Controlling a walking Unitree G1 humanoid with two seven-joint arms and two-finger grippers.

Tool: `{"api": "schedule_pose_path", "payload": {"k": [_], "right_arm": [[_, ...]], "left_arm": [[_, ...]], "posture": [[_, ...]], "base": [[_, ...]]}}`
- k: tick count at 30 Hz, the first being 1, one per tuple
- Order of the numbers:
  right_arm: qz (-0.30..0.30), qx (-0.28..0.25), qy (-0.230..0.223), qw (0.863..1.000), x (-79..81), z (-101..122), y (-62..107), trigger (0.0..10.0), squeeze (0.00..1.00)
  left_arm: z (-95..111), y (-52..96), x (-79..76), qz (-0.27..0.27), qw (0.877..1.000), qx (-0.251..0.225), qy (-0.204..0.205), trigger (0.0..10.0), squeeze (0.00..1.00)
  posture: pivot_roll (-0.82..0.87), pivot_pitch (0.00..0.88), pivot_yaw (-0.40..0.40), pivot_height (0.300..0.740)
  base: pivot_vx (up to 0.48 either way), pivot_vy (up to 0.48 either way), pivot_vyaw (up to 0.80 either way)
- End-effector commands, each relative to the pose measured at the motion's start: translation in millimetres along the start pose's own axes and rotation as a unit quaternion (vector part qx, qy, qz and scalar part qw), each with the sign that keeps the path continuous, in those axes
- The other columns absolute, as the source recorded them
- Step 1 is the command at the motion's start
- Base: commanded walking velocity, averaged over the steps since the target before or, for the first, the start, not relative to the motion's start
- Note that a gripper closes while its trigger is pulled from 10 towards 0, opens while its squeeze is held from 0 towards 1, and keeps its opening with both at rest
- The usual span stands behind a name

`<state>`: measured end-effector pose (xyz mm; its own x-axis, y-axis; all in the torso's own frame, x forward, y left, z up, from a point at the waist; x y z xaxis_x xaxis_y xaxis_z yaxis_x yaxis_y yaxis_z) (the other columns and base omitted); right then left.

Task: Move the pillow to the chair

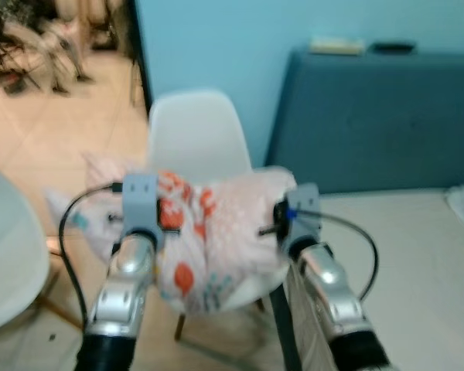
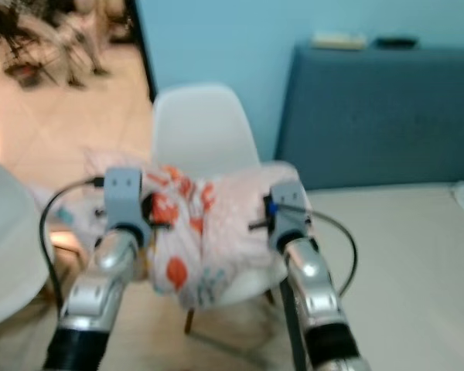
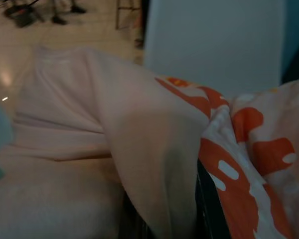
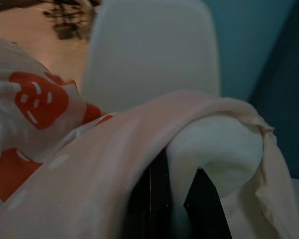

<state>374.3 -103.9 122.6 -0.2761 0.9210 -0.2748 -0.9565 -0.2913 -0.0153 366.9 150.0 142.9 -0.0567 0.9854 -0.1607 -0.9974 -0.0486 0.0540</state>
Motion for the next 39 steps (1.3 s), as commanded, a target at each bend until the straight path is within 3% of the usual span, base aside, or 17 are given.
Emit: {"api": "schedule_pose_path", "payload": {"k": [1, 9, 12, 14, 20, 32, 39], "right_arm": [[0.000, -0.009, -0.001, 1.000, 0.0, 3, 0.8, 10.0, 0.00], [-0.007, -0.009, -0.022, 1.000, -1.2, 2, 2.0, 10.0, 0.00], [-0.008, 0.006, -0.016, 1.000, -1.1, -4, 2.4, 10.0, 0.00], [-0.007, 0.007, -0.016, 1.000, 0.0, -5, 3.2, 10.0, 0.00], [-0.007, 0.010, -0.021, 1.000, 1.7, -7, 5.1, 10.0, 0.00], [-0.006, 0.012, -0.024, 1.000, 3.6, -7, 6.8, 10.0, 0.00], [-0.006, 0.011, -0.025, 1.000, 3.2, -7, 7.3, 10.0, 0.00]], "left_arm": [[8, 0.2, -15.4, -0.028, 1.000, -0.011, 0.003, 10.0, 0.00], [-4, 0.4, -15.6, -0.027, 0.999, 0.033, 0.029, 10.0, 0.00], [-23, 3.6, -19.1, -0.033, 0.995, 0.091, 0.025, 10.0, 0.00], [-28, 6.1, -23.3, -0.043, 0.993, 0.105, 0.034, 10.0, 0.00], [-22, 5.4, -31.2, -0.061, 0.994, 0.085, 0.029, 10.0, 0.00], [-20, 1.9, -24.9, -0.049, 0.995, 0.087, 0.002, 10.0, 0.00], [-16, 0.5, -21.0, -0.030, 0.996, 0.075, 0.024, 10.0, 0.00]], "posture": [[0.05, 0.082, -0.037, 0.730], [0.05, 0.091, -0.037, 0.730], [0.05, 0.094, -0.034, 0.730], [0.05, 0.096, -0.032, 0.730], [0.05, 0.096, -0.030, 0.730], [0.04, 0.101, -0.023, 0.730], [0.04, 0.102, -0.026, 0.730]], "base": [[0.000, 0.000, 0.80], [0.000, 0.000, 0.40], [0.000, 0.000, 0.00], [0.000, 0.000, 0.00], [0.000, 0.000, 0.00], [0.000, -0.186, 0.00], [0.000, 0.000, 0.00]]}}
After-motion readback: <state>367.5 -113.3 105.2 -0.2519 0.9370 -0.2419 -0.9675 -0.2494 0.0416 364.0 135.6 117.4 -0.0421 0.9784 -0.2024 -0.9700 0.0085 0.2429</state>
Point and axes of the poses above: a point about 5 cm out from each wrist's last joint towards the gripper, its own y axis pointing back from the gripper into the wrist, its own z axis along the axis of the wrist's last joint, x = y × z, the point moved 5 cm from there along -y, pointing out of the wrist towards the gripper, and after that the axes turned 11 degrees about y, right-handed, at the moved point
